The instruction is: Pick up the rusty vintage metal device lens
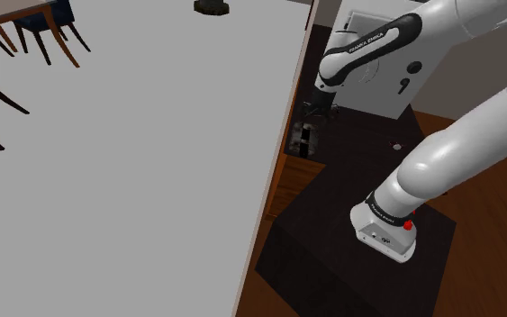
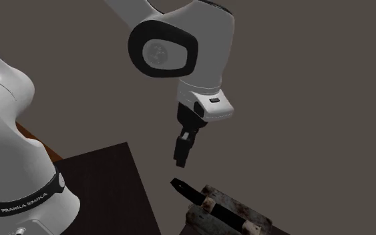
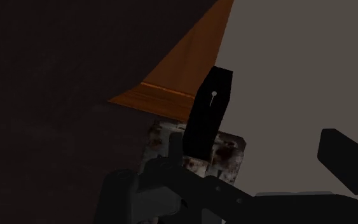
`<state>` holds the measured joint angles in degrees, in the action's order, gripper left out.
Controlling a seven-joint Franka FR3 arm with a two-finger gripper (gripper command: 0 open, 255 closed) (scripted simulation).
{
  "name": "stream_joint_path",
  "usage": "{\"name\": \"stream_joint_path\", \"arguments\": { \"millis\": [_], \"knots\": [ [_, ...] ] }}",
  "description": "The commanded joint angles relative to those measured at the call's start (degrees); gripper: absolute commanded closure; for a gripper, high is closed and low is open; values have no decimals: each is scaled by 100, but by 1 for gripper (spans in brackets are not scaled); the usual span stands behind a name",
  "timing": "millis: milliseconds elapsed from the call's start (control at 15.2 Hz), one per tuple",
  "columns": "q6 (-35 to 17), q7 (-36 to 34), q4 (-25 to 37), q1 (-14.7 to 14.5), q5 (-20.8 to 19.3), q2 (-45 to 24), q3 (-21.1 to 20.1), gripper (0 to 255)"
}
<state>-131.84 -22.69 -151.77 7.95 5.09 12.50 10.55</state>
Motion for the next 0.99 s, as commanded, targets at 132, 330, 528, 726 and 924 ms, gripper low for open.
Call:
{"name": "stream_joint_path", "arguments": {
  "millis": [132, 330, 528, 726, 924],
  "knots": [
    [-677, -10, 72, -17, 505, -929, 109, 0],
    [-1136, 136, 166, -1, 1048, -1652, 136, 0],
    [-1453, 320, 292, 71, 1570, -2247, 75, 0],
    [-1663, 504, 341, 112, 1790, -2532, -14, 0],
    [-1864, 691, 405, 167, 2012, -2820, -117, 0]
  ]
}}
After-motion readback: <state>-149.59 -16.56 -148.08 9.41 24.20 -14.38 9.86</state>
